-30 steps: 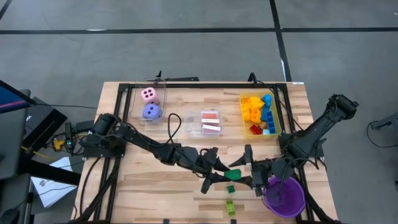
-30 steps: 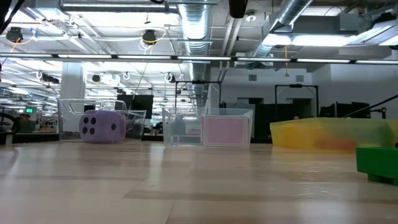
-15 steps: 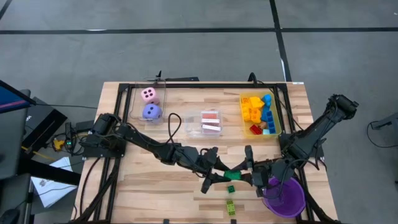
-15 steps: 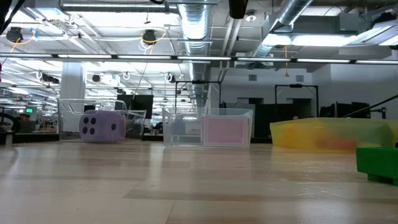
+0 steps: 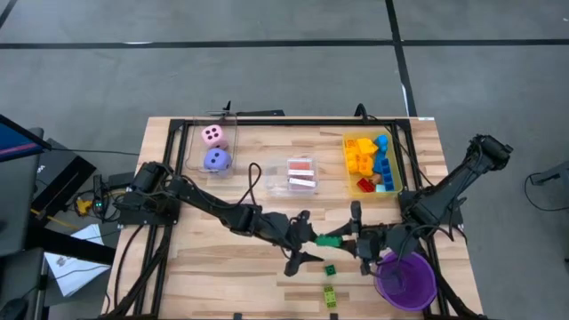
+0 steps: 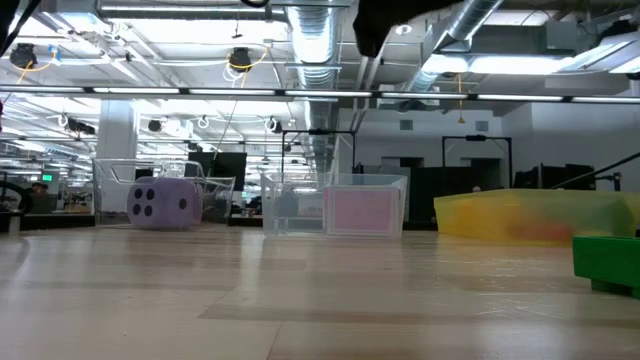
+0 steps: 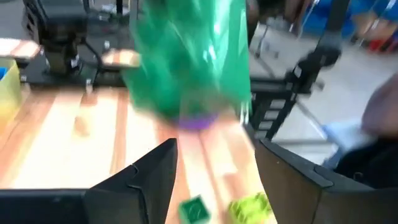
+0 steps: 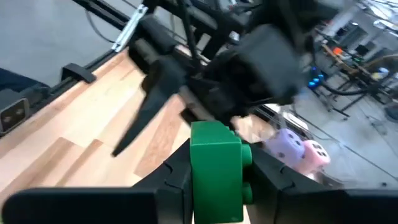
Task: Pick & Place Toys
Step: Put the green game piece into the yellow bin
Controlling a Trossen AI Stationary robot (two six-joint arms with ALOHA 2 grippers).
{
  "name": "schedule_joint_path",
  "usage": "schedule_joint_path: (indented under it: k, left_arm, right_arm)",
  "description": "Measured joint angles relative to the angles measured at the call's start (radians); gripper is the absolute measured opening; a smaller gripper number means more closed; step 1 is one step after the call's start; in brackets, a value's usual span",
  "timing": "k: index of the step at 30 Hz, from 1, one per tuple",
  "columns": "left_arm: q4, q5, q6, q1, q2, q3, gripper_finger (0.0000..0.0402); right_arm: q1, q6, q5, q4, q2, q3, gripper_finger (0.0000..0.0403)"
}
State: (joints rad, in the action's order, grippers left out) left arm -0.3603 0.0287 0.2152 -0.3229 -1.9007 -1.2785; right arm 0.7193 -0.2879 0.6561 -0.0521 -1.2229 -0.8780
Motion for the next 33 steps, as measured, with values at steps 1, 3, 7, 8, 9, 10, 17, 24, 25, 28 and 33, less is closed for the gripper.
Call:
schedule_joint_path:
  k: [1, 3, 7, 8, 9, 10, 17, 24, 25, 28, 33]
  left_arm:
    - [0.024, 0.000, -0.015, 0.000, 0.000, 0.000, 0.0215]
    - [0.069, 0.000, -0.033, 0.000, 0.000, 0.000, 0.0217]
    - [0.157, 0.001, -0.035, 0.000, 0.000, 0.000, 0.0220]
    - [0.173, 0.001, -0.035, 0.000, 0.000, 0.000, 0.0220]
    - [0.187, 0.001, -0.035, 0.000, 0.000, 0.000, 0.0220]
    - [0.196, 0.001, -0.035, 0.000, 0.000, 0.000, 0.0219]
    - [0.205, 0.002, -0.035, -0.002, 0.000, 0.000, 0.0209]
    - [0.203, 0.006, -0.042, -0.002, 0.000, 0.000, 0.0202]
    - [0.206, 0.006, -0.055, -0.002, 0.003, 0.000, 0.0201]
    - [0.198, 0.006, -0.063, -0.004, 0.022, 0.000, 0.0197]
    - [0.222, 0.005, -0.057, -0.011, 0.093, 0.000, 0.0192]
  right_arm:
    - [0.000, 0.001, 0.015, -0.001, 0.003, 0.000, 0.0092]
    - [0.002, 0.019, 0.060, -0.001, 0.014, 0.000, 0.0094]
    - [0.001, 0.107, 0.164, -0.056, 0.052, 0.000, 0.0095]
    - [-0.002, 0.139, 0.184, -0.082, 0.066, 0.000, 0.0095]
    - [-0.007, 0.180, 0.208, -0.114, 0.082, 0.000, 0.0094]
    - [-0.014, 0.224, 0.237, -0.141, 0.097, 0.000, 0.0094]
    - [-0.103, 0.554, 0.320, -0.416, 0.182, 0.000, 0.0094]
    - [-0.238, 0.864, 0.318, -0.653, 0.196, 0.000, 0.0094]
    - [-0.256, 0.907, 0.317, -0.690, 0.196, 0.000, 0.0094]
    - [-0.313, 1.050, 0.313, -0.809, 0.189, 0.001, 0.0093]
    - [-0.409, 1.239, 0.262, -0.954, 0.188, 0.042, 0.0093]
